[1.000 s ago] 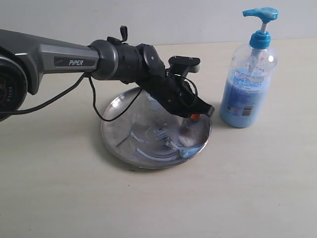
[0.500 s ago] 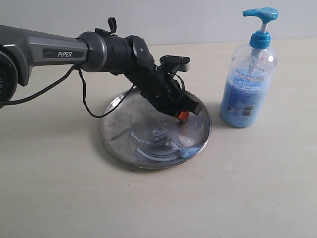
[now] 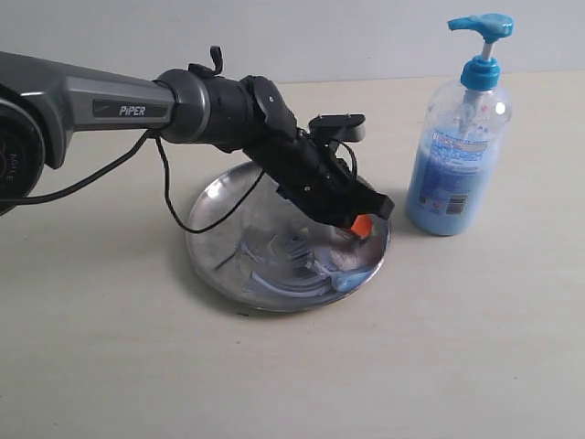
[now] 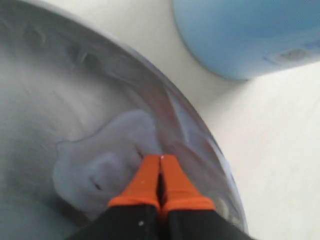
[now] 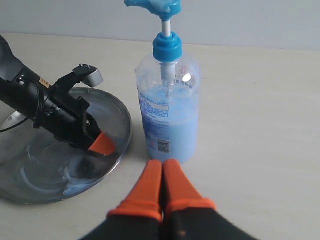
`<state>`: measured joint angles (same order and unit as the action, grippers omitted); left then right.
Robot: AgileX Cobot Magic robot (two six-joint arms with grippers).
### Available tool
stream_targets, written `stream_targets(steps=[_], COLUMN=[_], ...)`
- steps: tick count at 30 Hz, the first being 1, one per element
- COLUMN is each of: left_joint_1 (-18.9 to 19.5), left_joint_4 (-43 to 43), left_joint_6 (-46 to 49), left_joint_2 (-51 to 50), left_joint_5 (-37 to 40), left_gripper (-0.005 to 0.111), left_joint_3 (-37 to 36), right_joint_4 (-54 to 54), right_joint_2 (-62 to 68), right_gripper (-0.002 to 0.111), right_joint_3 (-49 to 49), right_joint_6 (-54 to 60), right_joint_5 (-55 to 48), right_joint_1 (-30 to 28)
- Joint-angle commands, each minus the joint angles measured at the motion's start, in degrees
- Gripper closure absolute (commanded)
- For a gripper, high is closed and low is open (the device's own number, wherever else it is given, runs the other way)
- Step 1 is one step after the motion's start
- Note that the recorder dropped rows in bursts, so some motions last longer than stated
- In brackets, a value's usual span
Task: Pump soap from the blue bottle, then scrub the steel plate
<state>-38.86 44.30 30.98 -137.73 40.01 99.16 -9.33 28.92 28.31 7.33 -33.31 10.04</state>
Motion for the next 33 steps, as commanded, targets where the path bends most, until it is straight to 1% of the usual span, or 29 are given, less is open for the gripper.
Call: stream_targets(steps=[1,3,6,8,11,15,21,29,33], left_joint_1=[-0.35,0.04,0.67,0.78,0.78,0.78,0.78,0.1,-0.5], left_joint_4=[-1.93,-2.41,-5.95,-9.04,-12.89,-12.87,-11.87,-4.6,-2.07], left_joint_6=[0.26,0.26,0.04,-2.21,-3.35,-3.35,-3.35,-0.93,0.37], left_joint_2=[-1.62,-1.62,-1.62,-1.62,-1.62,-1.62,-1.62,-1.62,-1.62], left_joint_5=[-5.56,-6.1,-5.59,-5.13,-2.21,2.09,5.49,4.61,2.01], left_gripper=[0.107,0.107,0.107,0.107,0.107,0.107,0.107,0.107,0.107], left_joint_3=[-1.05,-1.05,-1.05,-1.05,-1.05,-1.05,-1.05,-1.05,-1.05], right_joint_4=[-0.12,-0.12,-0.12,-0.12,-0.12,-0.12,-0.12,-0.28,-0.28], right_joint_2=[-0.24,-0.24,-0.24,-0.24,-0.24,-0.24,-0.24,-0.24,-0.24], right_gripper=[0.108,0.108,0.108,0.108,0.108,0.108,0.108,0.108,0.108], right_joint_3=[-0.21,-0.21,-0.21,-0.21,-0.21,-0.21,-0.21,-0.21,-0.21], right_joint_6=[0.48,0.59,0.59,0.59,0.59,0.59,0.59,0.59,0.59], right_joint_5=[0.39,0.39,0.39,0.28,0.28,0.28,0.28,0.31,0.31], right_joint_1=[-0.01,-0.01,-0.01,-0.01,-0.01,-0.01,-0.01,-0.01,-0.01])
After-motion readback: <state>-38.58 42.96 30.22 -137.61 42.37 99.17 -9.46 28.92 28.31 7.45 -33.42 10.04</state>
